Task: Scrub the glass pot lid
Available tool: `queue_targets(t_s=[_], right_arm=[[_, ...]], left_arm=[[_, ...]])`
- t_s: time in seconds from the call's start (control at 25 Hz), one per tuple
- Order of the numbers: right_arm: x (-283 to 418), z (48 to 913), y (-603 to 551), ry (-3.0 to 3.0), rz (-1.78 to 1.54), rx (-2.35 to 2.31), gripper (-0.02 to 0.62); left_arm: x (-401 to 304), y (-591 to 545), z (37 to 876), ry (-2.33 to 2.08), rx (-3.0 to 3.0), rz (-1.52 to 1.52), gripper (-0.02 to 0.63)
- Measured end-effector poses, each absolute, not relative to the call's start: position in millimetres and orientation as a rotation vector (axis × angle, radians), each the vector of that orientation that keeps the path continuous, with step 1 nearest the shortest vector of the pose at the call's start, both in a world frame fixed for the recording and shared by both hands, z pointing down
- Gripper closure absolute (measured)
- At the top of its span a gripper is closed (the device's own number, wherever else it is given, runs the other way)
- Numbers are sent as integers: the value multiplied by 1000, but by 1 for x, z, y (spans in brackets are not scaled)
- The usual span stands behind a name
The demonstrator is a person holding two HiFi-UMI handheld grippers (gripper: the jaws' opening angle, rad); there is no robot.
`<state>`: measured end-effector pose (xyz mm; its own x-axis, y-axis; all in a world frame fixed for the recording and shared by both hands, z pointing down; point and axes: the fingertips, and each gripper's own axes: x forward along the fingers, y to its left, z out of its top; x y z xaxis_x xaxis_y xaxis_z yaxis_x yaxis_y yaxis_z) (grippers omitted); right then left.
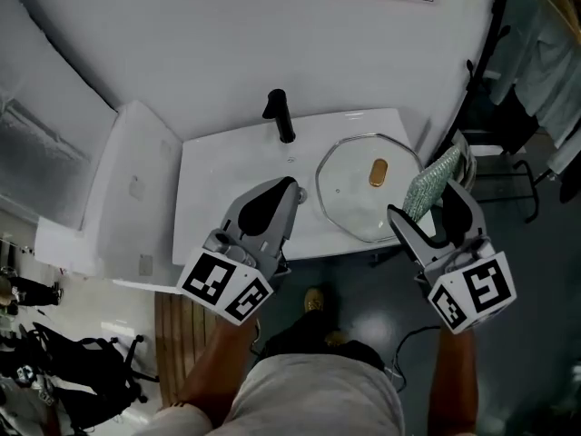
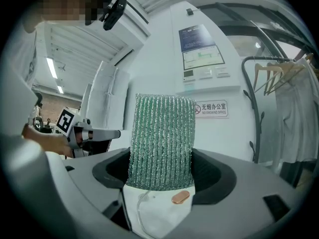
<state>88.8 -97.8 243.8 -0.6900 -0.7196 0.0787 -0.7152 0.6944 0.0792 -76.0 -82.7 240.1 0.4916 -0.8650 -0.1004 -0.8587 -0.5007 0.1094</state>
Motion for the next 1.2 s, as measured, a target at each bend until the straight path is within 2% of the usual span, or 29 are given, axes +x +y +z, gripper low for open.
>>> queue_targets(t_s=[0.8,1.2], right_arm=[[43,263,-200,-2680,-57,1206,247],[23,297,-228,-2563,13,946,247]], left_arm=[[-99,-190,272,-1411,2720,-158,590],[-89,-214,318,-1366,2597,-37,589]])
